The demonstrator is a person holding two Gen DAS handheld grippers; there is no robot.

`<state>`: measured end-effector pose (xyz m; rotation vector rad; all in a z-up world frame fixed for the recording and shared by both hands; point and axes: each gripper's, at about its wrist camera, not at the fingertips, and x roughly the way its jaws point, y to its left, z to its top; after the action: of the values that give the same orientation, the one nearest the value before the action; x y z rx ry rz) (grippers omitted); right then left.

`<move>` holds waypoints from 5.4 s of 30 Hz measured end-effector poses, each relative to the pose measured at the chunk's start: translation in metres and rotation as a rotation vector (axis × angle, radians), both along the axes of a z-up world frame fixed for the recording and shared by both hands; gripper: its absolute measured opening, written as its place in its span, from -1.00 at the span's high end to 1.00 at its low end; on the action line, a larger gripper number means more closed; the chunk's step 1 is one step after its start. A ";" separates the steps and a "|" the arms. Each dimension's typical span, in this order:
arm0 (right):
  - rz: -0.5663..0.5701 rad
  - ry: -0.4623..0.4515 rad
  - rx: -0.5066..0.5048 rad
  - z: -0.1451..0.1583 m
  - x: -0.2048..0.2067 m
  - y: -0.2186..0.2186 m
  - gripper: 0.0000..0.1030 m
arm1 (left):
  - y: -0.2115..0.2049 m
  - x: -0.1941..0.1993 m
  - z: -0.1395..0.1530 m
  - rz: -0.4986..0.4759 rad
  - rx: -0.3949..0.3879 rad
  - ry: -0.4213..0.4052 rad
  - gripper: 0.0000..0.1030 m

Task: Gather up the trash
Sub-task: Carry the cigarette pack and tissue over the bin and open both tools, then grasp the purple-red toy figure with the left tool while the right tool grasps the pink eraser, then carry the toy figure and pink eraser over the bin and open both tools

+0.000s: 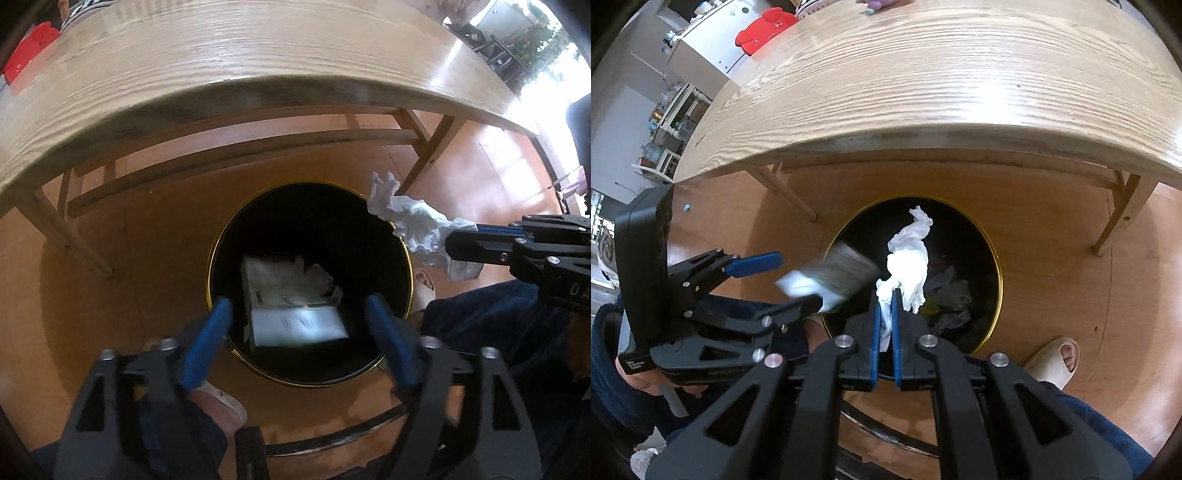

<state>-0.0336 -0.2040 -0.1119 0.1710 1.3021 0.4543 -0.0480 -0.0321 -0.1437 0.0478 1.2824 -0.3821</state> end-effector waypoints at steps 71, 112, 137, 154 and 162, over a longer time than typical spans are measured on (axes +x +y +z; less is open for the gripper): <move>-0.184 -0.264 -0.005 0.051 0.255 -0.004 -0.44 | 0.042 0.230 0.107 0.178 -0.069 -0.283 0.31; 0.077 -0.443 -0.117 0.085 0.109 0.021 0.22 | 0.037 0.106 0.128 0.099 0.055 -0.354 0.31; 0.065 -0.104 -0.054 0.005 -0.006 -0.006 0.21 | 0.005 -0.005 0.022 -0.067 0.006 -0.035 0.31; -0.014 -0.012 -0.085 -0.012 0.018 0.000 0.21 | -0.005 0.011 0.016 -0.033 0.029 -0.020 0.29; -0.023 -0.010 -0.082 -0.012 0.021 -0.004 0.21 | -0.001 0.011 0.016 -0.047 0.024 -0.017 0.28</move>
<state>-0.0130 -0.2080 -0.1239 0.1145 1.3051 0.3808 -0.0372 -0.0331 -0.1274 0.1016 1.2705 -0.4058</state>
